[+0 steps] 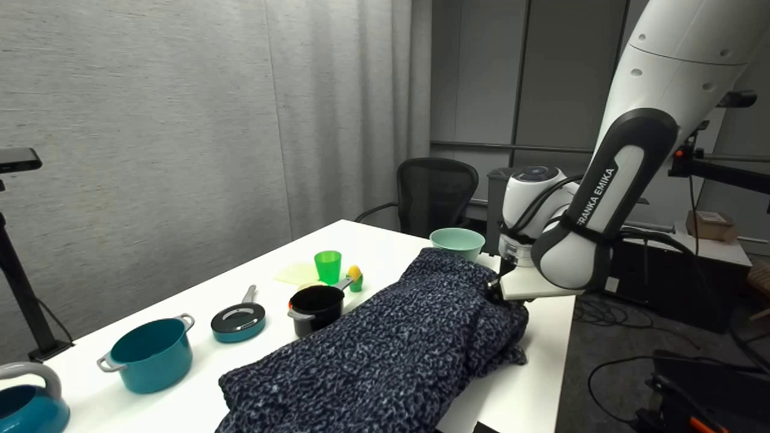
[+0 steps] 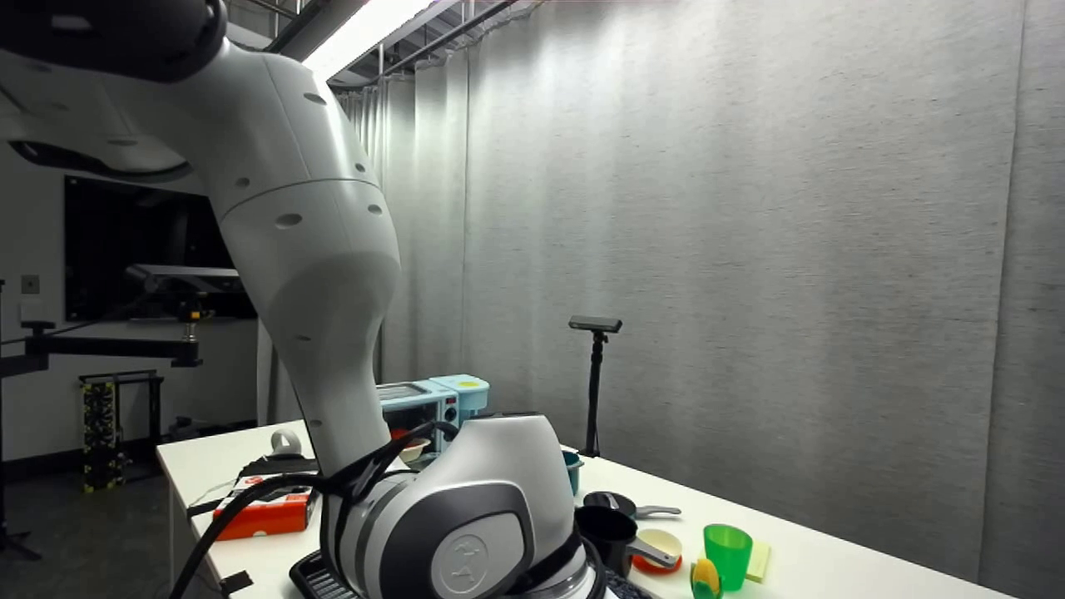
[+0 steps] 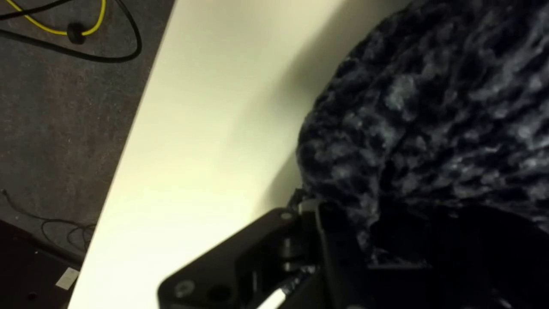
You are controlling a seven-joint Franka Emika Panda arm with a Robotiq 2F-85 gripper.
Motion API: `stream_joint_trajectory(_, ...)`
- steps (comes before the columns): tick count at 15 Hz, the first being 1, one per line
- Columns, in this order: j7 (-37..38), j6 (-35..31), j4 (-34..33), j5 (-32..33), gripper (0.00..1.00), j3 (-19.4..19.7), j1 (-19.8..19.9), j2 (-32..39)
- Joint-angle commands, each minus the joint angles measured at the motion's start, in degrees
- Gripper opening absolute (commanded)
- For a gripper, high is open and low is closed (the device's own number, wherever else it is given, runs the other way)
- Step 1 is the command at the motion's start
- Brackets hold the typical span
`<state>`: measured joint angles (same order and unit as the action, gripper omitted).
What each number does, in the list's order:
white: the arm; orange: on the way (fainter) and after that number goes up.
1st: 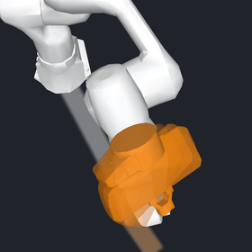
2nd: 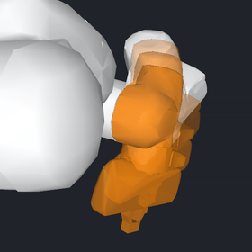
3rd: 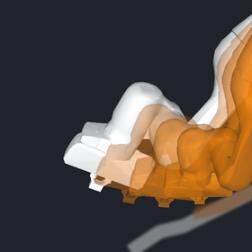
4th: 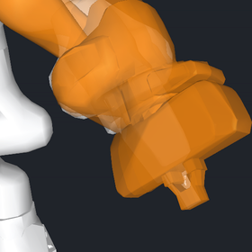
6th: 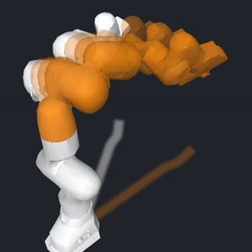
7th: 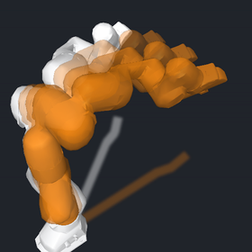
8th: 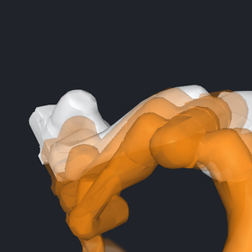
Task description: Straighten out the cloth on the table
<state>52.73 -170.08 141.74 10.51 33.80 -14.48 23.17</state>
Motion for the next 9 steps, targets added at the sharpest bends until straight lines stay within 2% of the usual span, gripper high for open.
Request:
stream_joint_trajectory(1,-7.23,5.43,0.81,0.52,0.36,-2.31,0.77,-4.82)
stream_joint_trajectory(4,-12.64,9.84,1.40,1.15,0.60,-5.45,2.50,-10.76)
stream_joint_trajectory(6,-17.47,12.71,1.43,0.11,0.75,-9.61,5.32,-14.23)
stream_joint_trajectory(9,-27.13,16.44,1.23,-5.72,0.97,-17.11,10.46,-18.10)
